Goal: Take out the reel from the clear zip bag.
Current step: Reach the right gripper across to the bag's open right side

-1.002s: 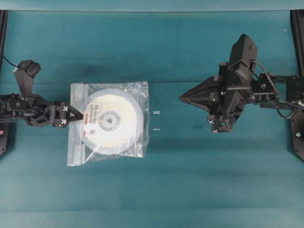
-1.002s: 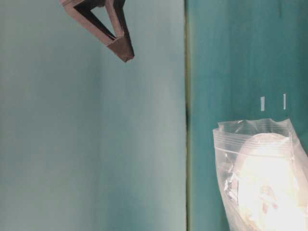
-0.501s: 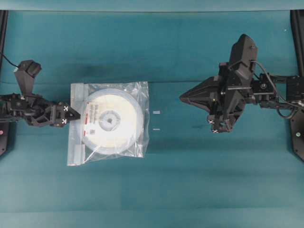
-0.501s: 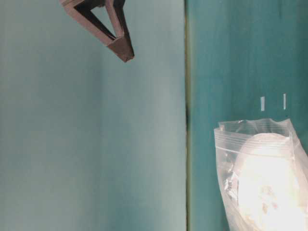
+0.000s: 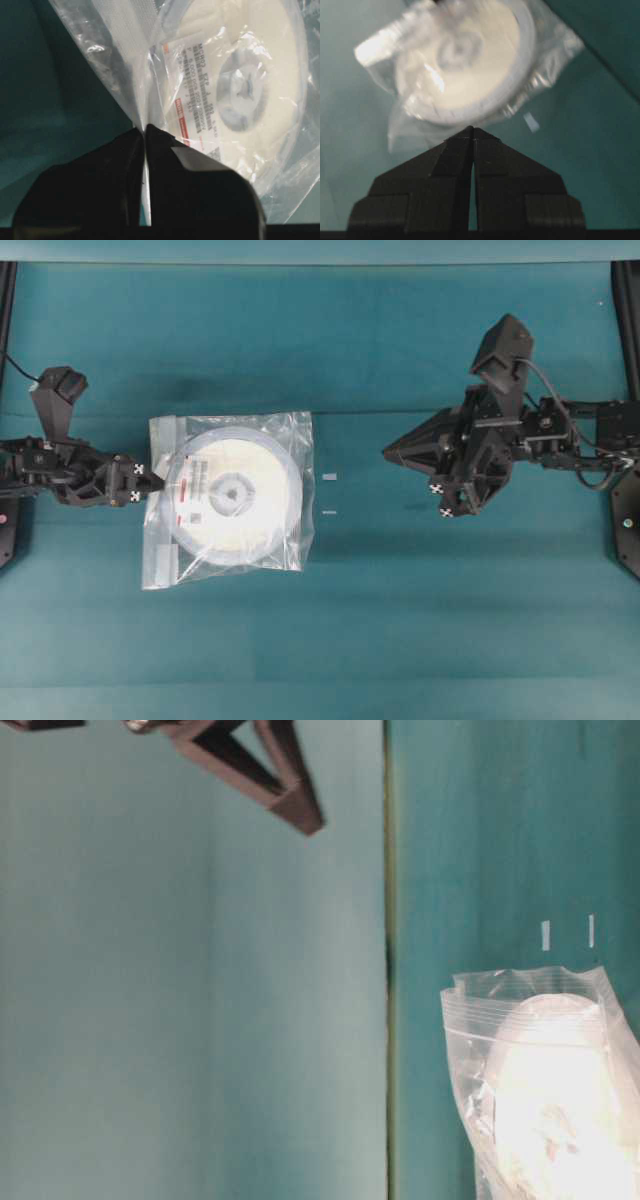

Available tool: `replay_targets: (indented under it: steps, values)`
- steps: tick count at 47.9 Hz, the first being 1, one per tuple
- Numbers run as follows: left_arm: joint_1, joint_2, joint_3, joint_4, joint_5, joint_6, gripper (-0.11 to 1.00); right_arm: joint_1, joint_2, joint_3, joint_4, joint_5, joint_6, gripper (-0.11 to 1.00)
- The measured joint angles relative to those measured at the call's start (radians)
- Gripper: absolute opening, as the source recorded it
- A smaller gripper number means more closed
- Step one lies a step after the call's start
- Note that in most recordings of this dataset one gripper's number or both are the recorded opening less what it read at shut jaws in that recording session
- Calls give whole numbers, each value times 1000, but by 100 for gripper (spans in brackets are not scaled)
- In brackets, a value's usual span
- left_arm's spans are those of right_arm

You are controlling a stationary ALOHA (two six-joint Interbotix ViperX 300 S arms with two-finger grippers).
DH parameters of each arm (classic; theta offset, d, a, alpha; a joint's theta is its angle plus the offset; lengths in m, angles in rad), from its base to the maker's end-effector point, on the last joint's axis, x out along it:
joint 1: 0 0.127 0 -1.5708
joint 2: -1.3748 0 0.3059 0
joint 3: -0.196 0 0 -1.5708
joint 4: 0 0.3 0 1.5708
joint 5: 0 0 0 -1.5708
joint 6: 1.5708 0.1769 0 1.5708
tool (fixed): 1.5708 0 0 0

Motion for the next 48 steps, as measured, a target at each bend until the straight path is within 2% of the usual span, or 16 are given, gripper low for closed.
replay_targets:
  steps: [6, 10, 14, 21, 24, 32, 38, 42, 48]
  values:
    - [0, 0, 0, 0, 0, 15, 1, 5, 25, -3, 2, 8, 17, 6]
    - [0, 0, 0, 0, 2, 17, 1, 5, 46, -18, 2, 8, 23, 17]
    - [0, 0, -2, -2, 6, 15, 1, 5, 75, -37, 8, 11, 29, 34]
    - [0, 0, -3, 0, 14, 17, 1, -11, 144, -83, 43, 25, 60, 72]
    - [0, 0, -5, 0, 15, 15, 1, -17, 173, -101, 57, 29, 83, 81]
    - [0, -2, -6, 0, 17, 15, 1, -17, 265, -144, 89, 32, 155, 80]
    - [0, 0, -6, 0, 18, 17, 1, -12, 337, -164, 138, 32, 264, 83]
    - [0, -2, -8, 0, 20, 15, 1, 2, 379, -183, 152, 29, 331, 84]
    - [-2, -2, -9, 0, 20, 17, 1, 28, 422, -222, 155, 26, 359, 84]
